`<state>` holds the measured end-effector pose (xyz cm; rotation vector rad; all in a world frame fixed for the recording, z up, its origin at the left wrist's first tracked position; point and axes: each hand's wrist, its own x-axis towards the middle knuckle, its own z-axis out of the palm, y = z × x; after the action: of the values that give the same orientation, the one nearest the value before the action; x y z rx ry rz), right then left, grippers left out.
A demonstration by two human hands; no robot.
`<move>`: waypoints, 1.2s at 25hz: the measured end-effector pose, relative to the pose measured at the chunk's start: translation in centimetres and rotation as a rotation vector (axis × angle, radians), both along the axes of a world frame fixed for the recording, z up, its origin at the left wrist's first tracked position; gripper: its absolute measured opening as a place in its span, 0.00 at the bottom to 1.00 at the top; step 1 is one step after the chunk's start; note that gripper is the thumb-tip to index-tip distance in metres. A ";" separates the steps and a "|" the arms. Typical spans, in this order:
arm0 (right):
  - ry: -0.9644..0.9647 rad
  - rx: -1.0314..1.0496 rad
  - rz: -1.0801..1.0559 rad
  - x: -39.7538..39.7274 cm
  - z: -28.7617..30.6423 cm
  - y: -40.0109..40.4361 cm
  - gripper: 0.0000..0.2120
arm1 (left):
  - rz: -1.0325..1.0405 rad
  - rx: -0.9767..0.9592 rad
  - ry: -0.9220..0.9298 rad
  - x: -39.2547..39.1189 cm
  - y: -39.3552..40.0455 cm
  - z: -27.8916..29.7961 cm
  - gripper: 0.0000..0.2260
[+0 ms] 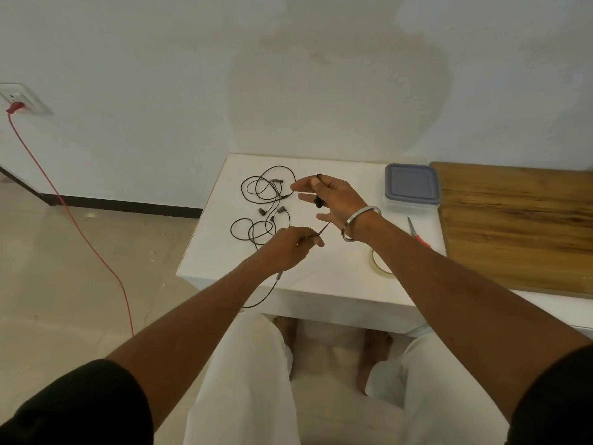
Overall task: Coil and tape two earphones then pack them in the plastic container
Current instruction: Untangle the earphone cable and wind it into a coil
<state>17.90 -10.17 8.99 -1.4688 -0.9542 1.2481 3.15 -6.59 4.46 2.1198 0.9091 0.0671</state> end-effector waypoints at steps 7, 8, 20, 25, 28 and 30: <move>-0.407 -0.003 0.091 1.0 -2.0 -0.2 0.15 | 0.013 0.038 0.026 -0.3 0.8 0.7 0.11; -0.480 -0.010 0.124 1.1 -2.4 -0.1 0.14 | 0.014 0.025 0.032 -0.2 0.9 1.0 0.10; -0.842 -0.169 0.414 1.7 -3.6 -0.8 0.15 | 0.023 0.143 -0.047 -0.7 2.6 0.4 0.05; -0.792 -0.252 0.431 1.9 -4.1 -1.1 0.16 | 0.014 0.184 -0.081 -0.8 3.6 0.6 0.03; -0.818 -0.238 0.466 1.7 -4.1 -1.3 0.15 | 0.012 0.192 -0.112 -0.7 3.8 0.9 0.01; -0.827 -0.229 0.482 1.5 -4.0 -1.3 0.14 | -0.002 0.218 -0.114 -0.6 3.8 1.1 0.01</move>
<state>19.41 -11.50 4.98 -2.0771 -1.8410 1.0897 2.56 -2.77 5.51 2.2915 0.8647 0.2948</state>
